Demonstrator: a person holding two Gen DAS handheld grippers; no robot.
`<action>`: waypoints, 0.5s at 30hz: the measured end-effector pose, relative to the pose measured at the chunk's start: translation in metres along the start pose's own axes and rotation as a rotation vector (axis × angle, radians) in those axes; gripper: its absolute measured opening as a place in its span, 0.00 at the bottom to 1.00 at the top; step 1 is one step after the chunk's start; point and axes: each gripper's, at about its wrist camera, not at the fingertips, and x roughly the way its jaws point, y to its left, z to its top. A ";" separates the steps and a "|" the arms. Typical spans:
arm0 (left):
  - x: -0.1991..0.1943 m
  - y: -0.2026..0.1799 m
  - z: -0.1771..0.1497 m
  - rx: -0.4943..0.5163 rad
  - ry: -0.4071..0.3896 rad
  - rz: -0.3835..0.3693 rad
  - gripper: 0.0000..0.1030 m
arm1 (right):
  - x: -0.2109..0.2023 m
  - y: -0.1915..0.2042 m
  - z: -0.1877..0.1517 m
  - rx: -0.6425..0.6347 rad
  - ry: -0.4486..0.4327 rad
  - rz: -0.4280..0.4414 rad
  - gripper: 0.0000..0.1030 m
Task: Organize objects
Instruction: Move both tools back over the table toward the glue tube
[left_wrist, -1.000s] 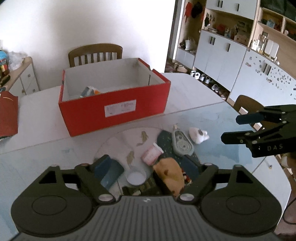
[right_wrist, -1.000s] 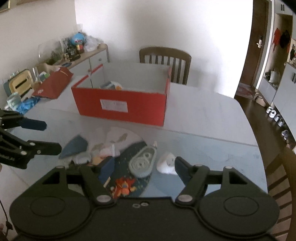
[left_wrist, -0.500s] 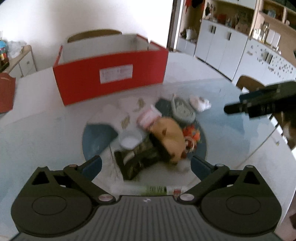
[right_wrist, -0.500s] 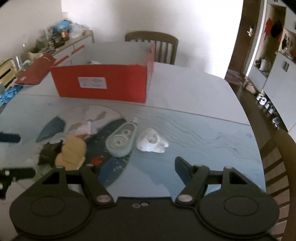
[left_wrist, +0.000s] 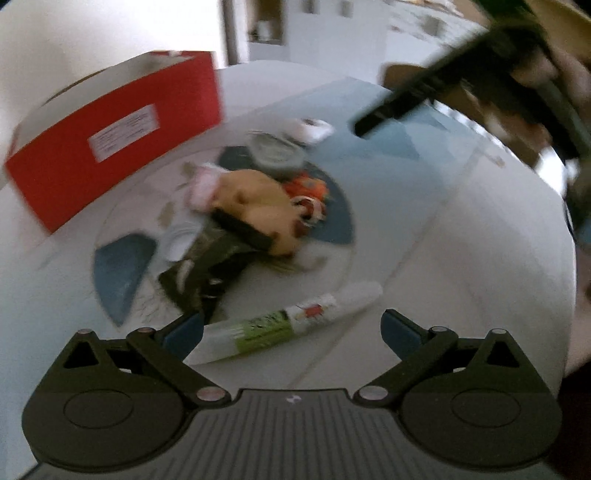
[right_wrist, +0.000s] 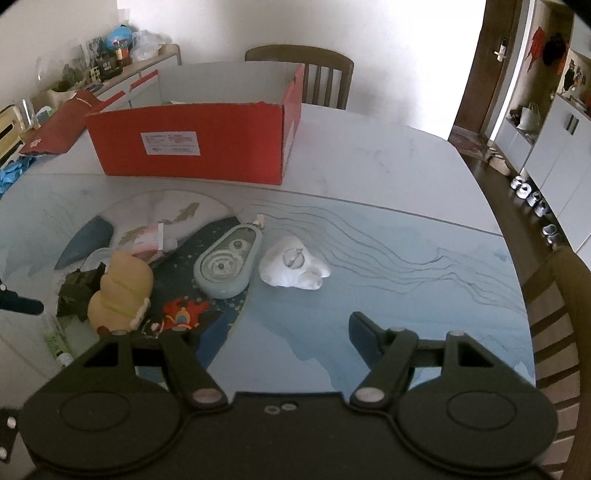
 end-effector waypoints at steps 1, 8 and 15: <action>0.001 -0.003 0.000 0.040 0.004 -0.006 1.00 | 0.001 -0.001 0.001 -0.002 0.001 -0.003 0.70; 0.015 -0.001 0.002 0.147 0.040 -0.004 0.99 | 0.020 -0.011 0.014 0.017 0.022 -0.011 0.70; 0.015 0.006 0.002 0.151 0.043 -0.013 0.90 | 0.042 -0.005 0.025 -0.029 0.051 0.015 0.70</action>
